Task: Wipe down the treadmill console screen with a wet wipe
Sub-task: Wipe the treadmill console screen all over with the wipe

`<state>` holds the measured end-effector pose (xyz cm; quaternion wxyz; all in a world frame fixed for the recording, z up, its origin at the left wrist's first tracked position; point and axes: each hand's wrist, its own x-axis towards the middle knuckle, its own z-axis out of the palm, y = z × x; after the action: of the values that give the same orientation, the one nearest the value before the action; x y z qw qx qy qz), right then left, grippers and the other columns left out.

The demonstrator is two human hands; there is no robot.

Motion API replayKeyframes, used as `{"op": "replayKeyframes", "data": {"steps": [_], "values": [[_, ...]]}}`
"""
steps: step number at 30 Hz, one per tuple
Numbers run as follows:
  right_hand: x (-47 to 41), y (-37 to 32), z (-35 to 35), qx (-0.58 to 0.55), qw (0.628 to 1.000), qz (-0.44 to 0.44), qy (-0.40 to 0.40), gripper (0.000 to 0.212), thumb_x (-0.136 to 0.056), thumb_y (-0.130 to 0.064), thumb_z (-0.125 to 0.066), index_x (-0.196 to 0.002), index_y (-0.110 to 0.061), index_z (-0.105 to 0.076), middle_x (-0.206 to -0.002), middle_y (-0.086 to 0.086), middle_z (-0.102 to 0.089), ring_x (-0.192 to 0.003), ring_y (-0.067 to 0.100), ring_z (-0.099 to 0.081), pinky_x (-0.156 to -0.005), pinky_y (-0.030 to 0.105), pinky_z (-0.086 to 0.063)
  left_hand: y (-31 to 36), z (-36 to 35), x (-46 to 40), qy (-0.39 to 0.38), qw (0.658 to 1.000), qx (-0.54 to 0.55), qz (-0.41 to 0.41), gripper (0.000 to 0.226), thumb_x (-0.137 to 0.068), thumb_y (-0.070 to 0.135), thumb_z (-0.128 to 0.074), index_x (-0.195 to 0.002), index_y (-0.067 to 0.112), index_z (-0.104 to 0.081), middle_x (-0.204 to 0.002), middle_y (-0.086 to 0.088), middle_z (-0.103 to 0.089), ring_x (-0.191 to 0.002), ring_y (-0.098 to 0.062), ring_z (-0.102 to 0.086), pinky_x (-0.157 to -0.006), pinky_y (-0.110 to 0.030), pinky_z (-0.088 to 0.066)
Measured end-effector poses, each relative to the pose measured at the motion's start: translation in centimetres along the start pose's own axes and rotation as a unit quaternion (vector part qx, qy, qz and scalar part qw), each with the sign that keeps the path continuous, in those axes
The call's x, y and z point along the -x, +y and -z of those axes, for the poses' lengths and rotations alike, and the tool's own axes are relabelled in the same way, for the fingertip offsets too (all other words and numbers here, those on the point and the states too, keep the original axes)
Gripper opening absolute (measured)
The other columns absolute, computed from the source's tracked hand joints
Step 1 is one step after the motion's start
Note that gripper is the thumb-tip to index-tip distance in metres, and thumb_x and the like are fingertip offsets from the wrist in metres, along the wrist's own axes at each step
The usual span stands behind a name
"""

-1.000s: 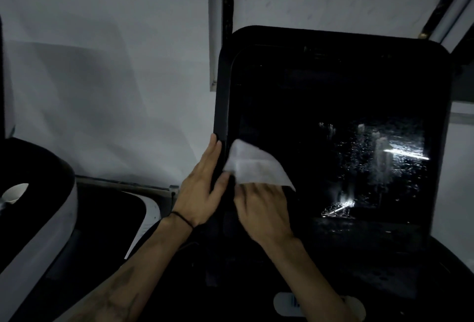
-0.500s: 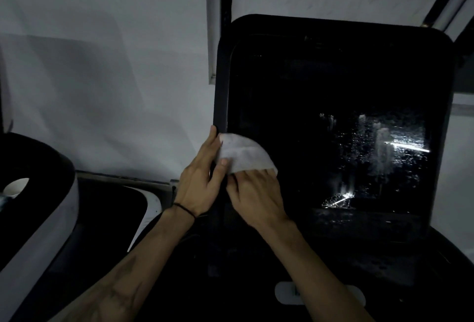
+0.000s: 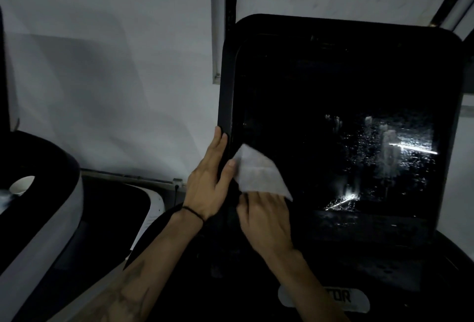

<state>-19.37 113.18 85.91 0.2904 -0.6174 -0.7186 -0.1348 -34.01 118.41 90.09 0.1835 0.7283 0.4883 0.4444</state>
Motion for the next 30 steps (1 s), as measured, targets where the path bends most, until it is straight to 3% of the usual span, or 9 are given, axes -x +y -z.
{"op": "replayKeyframes", "data": {"steps": [4,8,13,16,19,23,27,30], "values": [[-1.0,-1.2,-0.7,-0.031,0.999,0.033,-0.023,0.047,-0.097,-0.032,-0.043,-0.126,-0.007,-0.069,-0.121,0.013,-0.072,-0.110,0.028,-0.068,-0.098,0.037,-0.050,0.3,-0.4,0.1,0.005,1.000,0.019,0.011,0.069,-0.102,0.059,-0.029,-0.163,0.027,-0.026,-0.170,0.026,-0.011,-0.144,0.023,-0.017,-0.107,0.004,-0.021],[-0.9,0.0,0.6,0.027,0.999,0.017,0.016,0.035,-0.094,-0.027,-0.046,-0.098,-0.009,-0.076,-0.091,0.013,-0.075,-0.080,0.028,-0.071,-0.075,0.034,-0.057,0.5,-0.2,0.2,0.002,0.999,0.031,0.020,0.071,-0.100,0.063,-0.027,-0.163,0.030,-0.025,-0.168,0.030,-0.010,-0.139,0.028,-0.018,-0.105,0.005,-0.023],[-0.1,-1.5,-0.9,-0.033,0.999,0.021,-0.032,0.037,-0.094,-0.027,-0.046,-0.106,-0.008,-0.076,-0.100,0.012,-0.075,-0.089,0.028,-0.071,-0.082,0.037,-0.058,0.4,-0.2,0.1,0.003,1.000,0.026,0.016,0.068,-0.101,0.060,-0.026,-0.163,0.031,-0.026,-0.169,0.029,-0.011,-0.144,0.022,-0.019,-0.108,0.001,-0.023],[-1.6,-0.2,-0.1,0.004,1.000,0.016,-0.007,0.034,-0.094,-0.026,-0.047,-0.103,-0.007,-0.074,-0.096,0.014,-0.074,-0.087,0.031,-0.070,-0.081,0.039,-0.058,0.4,-0.1,0.2,-0.005,0.999,0.031,0.018,0.069,-0.101,0.062,-0.026,-0.163,0.032,-0.025,-0.169,0.029,-0.010,-0.143,0.023,-0.019,-0.105,0.004,-0.024],[1.5,-0.4,-0.6,0.013,1.000,0.005,0.002,0.040,-0.092,-0.026,-0.045,-0.110,-0.005,-0.074,-0.106,0.016,-0.074,-0.097,0.033,-0.071,-0.087,0.039,-0.057,0.4,0.0,0.2,-0.010,0.999,0.031,0.010,0.069,-0.101,0.059,-0.029,-0.164,0.030,-0.024,-0.169,0.028,-0.009,-0.144,0.023,-0.017,-0.105,0.005,-0.022],[0.5,-1.6,-1.3,-0.056,0.997,0.016,-0.047,0.038,-0.093,-0.026,-0.045,-0.103,-0.007,-0.076,-0.096,0.012,-0.074,-0.085,0.029,-0.071,-0.077,0.037,-0.059,0.5,-0.3,0.1,-0.004,0.999,0.034,0.015,0.070,-0.102,0.058,-0.029,-0.164,0.027,-0.023,-0.170,0.026,-0.009,-0.146,0.022,-0.016,-0.108,0.004,-0.020],[1.4,0.0,-0.7,0.000,1.000,0.015,-0.011,0.036,-0.093,-0.026,-0.044,-0.101,-0.009,-0.075,-0.095,0.014,-0.075,-0.084,0.030,-0.070,-0.078,0.035,-0.057,0.6,-0.4,0.2,-0.011,0.998,0.060,0.022,0.073,-0.100,0.062,-0.029,-0.164,0.029,-0.021,-0.170,0.027,-0.008,-0.147,0.019,-0.016,-0.114,-0.005,-0.024],[2.9,-1.6,-1.5,-0.050,0.999,0.011,-0.016,0.038,-0.099,-0.027,-0.037,-0.108,-0.009,-0.069,-0.095,0.013,-0.075,-0.084,0.027,-0.072,-0.077,0.032,-0.056,0.5,-0.3,0.3,-0.012,0.998,0.058,0.025,0.072,-0.100,0.062,-0.028,-0.164,0.030,-0.019,-0.169,0.029,-0.006,-0.150,0.014,-0.016,-0.117,-0.008,-0.022]]}}
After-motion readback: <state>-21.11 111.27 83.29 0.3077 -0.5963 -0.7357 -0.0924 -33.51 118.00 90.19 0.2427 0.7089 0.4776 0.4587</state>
